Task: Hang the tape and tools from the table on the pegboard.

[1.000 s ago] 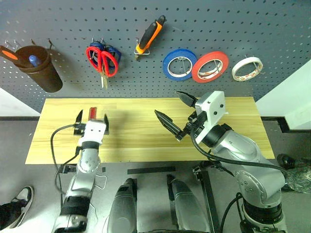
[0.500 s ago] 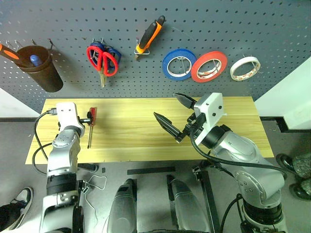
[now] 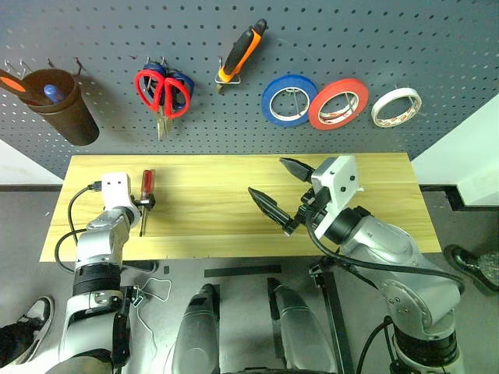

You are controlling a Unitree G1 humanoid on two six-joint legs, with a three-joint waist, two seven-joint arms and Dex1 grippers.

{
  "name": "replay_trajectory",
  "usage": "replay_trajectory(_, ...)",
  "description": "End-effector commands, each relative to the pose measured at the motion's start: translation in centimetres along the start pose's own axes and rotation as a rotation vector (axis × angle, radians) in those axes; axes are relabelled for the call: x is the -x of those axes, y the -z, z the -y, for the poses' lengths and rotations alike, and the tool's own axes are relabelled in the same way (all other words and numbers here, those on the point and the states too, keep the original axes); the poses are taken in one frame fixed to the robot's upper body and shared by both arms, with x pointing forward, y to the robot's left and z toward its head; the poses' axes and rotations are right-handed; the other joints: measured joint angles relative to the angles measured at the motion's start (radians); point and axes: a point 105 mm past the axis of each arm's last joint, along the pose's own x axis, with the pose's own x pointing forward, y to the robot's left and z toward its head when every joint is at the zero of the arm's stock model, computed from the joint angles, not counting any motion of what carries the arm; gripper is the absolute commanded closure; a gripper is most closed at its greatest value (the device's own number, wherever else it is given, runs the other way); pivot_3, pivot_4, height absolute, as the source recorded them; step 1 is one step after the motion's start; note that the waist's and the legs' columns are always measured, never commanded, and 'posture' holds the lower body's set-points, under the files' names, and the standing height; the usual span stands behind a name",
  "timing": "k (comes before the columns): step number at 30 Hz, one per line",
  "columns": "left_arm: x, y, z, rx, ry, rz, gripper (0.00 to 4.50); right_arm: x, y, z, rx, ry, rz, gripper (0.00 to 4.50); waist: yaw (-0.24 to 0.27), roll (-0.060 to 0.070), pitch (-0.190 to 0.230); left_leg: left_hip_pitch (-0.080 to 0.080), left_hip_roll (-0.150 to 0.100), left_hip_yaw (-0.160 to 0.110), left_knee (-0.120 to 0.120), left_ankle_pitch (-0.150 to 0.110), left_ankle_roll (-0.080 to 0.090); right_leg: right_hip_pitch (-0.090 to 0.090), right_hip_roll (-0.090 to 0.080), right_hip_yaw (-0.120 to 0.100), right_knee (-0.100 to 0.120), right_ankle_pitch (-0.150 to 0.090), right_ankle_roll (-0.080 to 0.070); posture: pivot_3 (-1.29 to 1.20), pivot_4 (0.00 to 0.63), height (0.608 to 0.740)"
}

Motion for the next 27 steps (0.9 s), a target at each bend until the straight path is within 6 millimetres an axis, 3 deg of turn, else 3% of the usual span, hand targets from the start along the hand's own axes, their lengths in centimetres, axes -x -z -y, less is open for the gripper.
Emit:
replay_trajectory(1,0.1,-0.9,-0.6,-0.016,-0.009,0.024,0.11,0.5,-1.2,-0.8,0.020,-0.021,0.044,0.00,0.000,0.000,0.002,0.000,0.000,0.000,-0.001,0.000,0.000,0.000,0.000,0.000,0.000,0.000,0.000,-0.02,0.394,0.721)
replay_trajectory(9,-0.4,-2.4,0.0,-0.029,0.000,0.057,0.11,0.7,-1.2,-1.1,0.002,-0.025,0.026,0.00,0.000,0.001,0.024,0.000,0.000,0.000,-0.002,0.000,-0.001,-0.001,0.000,0.000,0.000,0.000,0.000,-0.04,0.428,0.721)
replay_trajectory(17,-0.8,-2.3,0.5,-0.030,0.014,0.049,0.11,1.0,-1.1,-1.2,-0.008,-0.015,0.008,0.00,-0.001,0.001,0.041,0.000,0.000,0.000,-0.007,0.000,-0.001,-0.003,0.000,0.000,0.000,0.001,0.006,-0.05,0.439,0.721)
replay_trajectory(20,-0.8,-2.1,0.6,-0.031,0.016,0.047,0.68,1.0,-1.0,-1.1,-0.008,-0.010,0.006,0.00,-0.001,0.002,0.042,0.000,0.000,0.000,-0.008,0.000,-0.001,-0.004,0.000,0.000,0.000,0.000,0.006,-0.05,0.438,0.721)
replay_trajectory(27,-0.7,-1.7,0.7,-0.021,0.025,0.035,2.92,0.9,-0.9,-0.9,-0.004,-0.005,0.002,0.00,-0.002,0.002,0.045,0.000,0.000,0.000,-0.008,0.001,-0.002,-0.004,0.000,0.000,0.000,0.000,0.007,-0.04,0.429,0.721)
